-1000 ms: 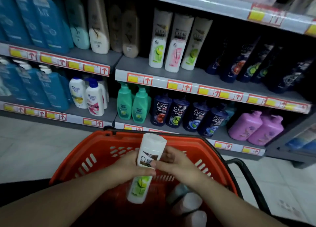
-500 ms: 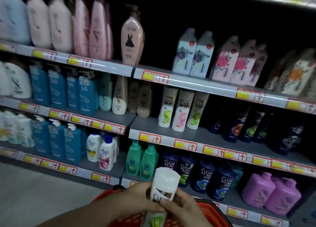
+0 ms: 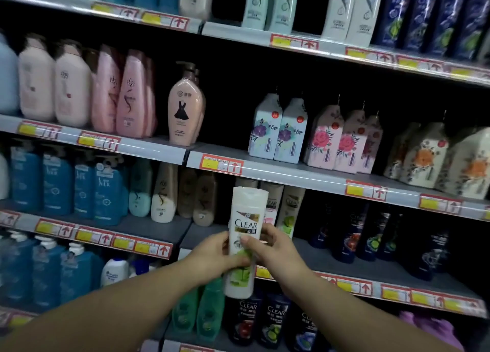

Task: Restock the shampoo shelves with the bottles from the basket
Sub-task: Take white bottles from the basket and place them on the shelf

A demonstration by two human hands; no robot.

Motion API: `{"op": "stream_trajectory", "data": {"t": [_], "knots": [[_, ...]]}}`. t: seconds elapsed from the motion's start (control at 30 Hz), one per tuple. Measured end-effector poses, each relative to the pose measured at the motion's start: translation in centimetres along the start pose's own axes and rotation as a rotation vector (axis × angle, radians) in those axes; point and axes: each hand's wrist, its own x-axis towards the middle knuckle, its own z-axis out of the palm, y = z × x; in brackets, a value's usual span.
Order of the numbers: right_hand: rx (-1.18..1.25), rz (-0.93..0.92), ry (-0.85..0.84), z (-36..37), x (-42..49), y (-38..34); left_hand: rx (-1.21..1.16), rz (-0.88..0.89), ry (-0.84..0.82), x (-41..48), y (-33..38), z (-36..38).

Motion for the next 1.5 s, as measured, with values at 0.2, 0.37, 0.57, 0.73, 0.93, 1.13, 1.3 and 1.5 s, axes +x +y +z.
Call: {"op": "stream_trajectory", "data": {"t": [0.2,0.37,0.57,0.73,0.93,1.13,1.3,1.5], "knots": [[-0.009,0.111,-0.019,0.0,5.1,2.8,0.017,-0.057,0.052,5.1,-1.8,-0.4],[0.038,0.073,-0.020,0.6,8.5,4.5,0.102,-0.038,0.125,8.3,-3.1,-1.6],[0.000,-0.004,0.006,1.0,11.9,5.9,0.126,0.033,0.223,11.6,-4.1,-2.1],[-0.012,-0.016,0.095,1.3,14.0,7.9,0.074,0.017,0.245,13.7,-5.7,-1.6],[-0.092,0.030,0.223,1.3,14.2,10.3,0.159,-0.049,0.255,14.1,-7.6,-0.8],[-0.161,0.146,0.323,1.8,13.0,11.5,0.207,-0.119,0.279,14.2,-8.1,0.0],[-0.212,0.164,0.272,1.4,11.5,10.4,0.232,-0.239,0.249,13.5,-8.6,0.2],[-0.282,0.185,0.263,0.3,8.7,9.0,0.315,-0.190,0.223,11.1,-6.9,0.0]]}}
